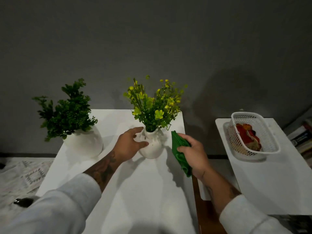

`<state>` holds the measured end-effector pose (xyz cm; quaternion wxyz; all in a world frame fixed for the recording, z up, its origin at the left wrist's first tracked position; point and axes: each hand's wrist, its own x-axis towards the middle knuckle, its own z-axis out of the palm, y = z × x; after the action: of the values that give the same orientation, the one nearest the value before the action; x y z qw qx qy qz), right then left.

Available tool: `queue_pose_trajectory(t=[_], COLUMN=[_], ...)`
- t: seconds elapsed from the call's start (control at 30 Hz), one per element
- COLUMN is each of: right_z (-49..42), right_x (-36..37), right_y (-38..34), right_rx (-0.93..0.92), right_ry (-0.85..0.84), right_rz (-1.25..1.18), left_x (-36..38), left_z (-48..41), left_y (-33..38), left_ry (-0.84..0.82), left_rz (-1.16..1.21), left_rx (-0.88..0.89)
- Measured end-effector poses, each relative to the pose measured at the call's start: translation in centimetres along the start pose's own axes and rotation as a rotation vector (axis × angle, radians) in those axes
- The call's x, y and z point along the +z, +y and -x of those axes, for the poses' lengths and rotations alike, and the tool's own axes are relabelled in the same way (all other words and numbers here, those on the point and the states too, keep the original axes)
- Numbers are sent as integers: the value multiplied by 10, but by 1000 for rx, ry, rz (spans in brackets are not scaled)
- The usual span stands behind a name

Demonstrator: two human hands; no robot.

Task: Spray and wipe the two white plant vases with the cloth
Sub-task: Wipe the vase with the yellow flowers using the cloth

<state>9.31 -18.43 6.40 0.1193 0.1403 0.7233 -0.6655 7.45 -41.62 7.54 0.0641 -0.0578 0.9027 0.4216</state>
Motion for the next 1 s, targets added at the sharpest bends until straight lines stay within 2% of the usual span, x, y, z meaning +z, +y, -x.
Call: queue_pose_trajectory(t=[0.1, 0.27, 0.4, 0.53, 0.73, 0.9, 1.0], right_z=[-14, -26, -21, -28, -69, -80, -77], right_x=[9, 28, 48, 58, 44, 38, 42], right_y=[-5, -3, -4, -3, -13, 17, 35], right_rx=[-34, -49, -184, -257, -57, 194, 222], right_ry=[-11, -31, -116, -117, -155, -153, -153], right_rz=[31, 97, 249, 354, 330, 113, 20], left_x=[6, 12, 18, 18, 17, 17, 18], left_z=[-10, -26, -36, -40, -43, -44, -45], left_y=[-1, 3, 6, 6, 6, 4, 3], left_ry=[27, 52, 52, 105, 106, 83, 81], left_rz=[-86, -89, -71, -138, -193, -171, -156], left_rx=[-3, 13, 27, 61, 100, 109, 102])
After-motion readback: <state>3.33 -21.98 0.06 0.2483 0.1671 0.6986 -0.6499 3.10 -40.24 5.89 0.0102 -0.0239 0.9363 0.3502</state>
